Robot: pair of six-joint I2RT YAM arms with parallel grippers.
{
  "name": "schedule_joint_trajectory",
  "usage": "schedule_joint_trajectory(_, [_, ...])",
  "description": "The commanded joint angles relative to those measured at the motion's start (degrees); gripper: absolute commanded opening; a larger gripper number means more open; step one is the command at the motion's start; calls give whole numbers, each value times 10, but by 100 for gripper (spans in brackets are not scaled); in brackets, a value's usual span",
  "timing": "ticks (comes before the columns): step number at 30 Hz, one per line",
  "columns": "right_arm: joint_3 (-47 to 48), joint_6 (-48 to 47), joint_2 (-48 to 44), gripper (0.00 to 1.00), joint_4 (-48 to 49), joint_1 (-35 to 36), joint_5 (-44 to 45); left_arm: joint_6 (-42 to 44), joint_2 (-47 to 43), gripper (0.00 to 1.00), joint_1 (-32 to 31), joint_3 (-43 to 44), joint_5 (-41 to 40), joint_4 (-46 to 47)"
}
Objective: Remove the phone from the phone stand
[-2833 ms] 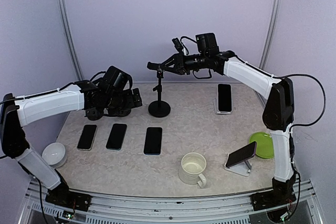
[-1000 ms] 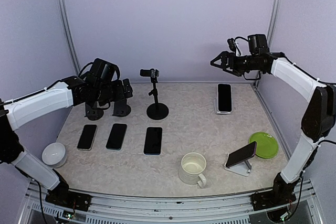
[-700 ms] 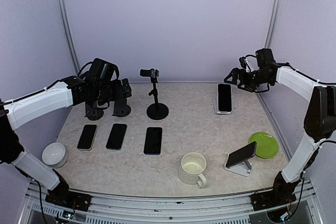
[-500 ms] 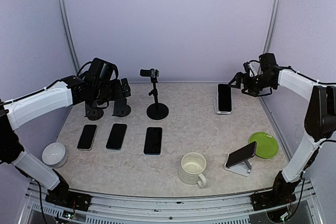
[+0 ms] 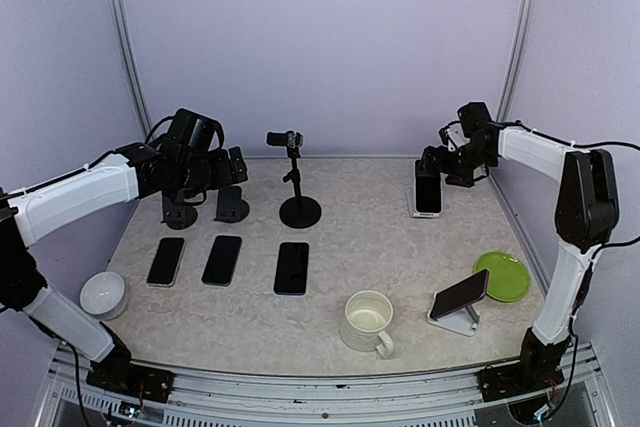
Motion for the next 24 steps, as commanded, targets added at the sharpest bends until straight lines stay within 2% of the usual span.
schedule_joint_trajectory(1, [46, 1, 36, 100, -40, 18, 76, 7, 4, 99, 7, 25, -1, 11])
schedule_joint_trajectory(9, [89, 13, 80, 100, -56, 31, 122, 13, 3, 99, 11, 47, 0, 18])
schedule_joint_trajectory(24, [170, 38, 159, 100, -62, 37, 134, 29, 18, 99, 21, 61, 14, 20])
